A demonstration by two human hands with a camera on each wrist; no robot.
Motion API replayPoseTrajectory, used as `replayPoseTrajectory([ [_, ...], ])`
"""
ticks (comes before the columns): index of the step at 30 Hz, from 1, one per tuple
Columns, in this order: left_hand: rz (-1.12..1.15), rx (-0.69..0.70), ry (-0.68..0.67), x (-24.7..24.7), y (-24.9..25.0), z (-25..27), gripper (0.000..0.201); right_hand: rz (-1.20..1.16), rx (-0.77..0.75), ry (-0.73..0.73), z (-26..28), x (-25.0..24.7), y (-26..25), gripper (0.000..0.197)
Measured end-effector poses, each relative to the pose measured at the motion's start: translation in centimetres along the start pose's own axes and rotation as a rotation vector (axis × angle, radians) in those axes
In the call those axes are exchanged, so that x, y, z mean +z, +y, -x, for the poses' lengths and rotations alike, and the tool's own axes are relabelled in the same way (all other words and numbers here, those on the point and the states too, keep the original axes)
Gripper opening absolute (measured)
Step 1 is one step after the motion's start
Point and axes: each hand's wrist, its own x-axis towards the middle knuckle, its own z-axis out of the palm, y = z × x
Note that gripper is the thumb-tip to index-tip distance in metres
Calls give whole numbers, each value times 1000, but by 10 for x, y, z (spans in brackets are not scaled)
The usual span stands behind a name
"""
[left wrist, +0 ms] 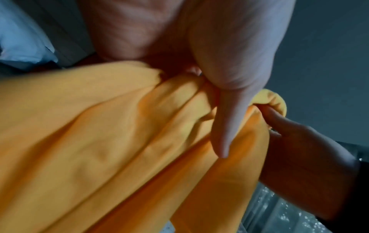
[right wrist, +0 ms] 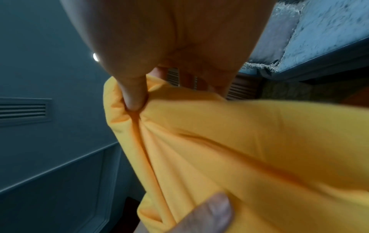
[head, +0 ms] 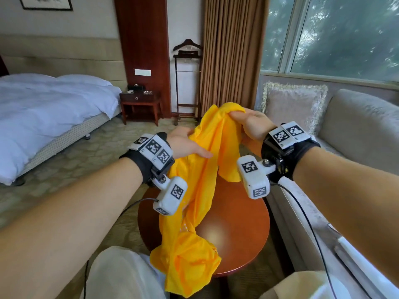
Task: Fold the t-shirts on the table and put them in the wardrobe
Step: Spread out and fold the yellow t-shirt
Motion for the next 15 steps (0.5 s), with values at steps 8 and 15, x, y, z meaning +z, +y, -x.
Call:
replayPoseTrajectory([
  [8, 687, 39, 33, 1, 18, 7, 15, 253, 175, -291, 9, -10, 16, 97],
  [15, 801, 68, -8, -4, 21, 8, 47, 361, 207, -194, 14, 5, 25, 67],
])
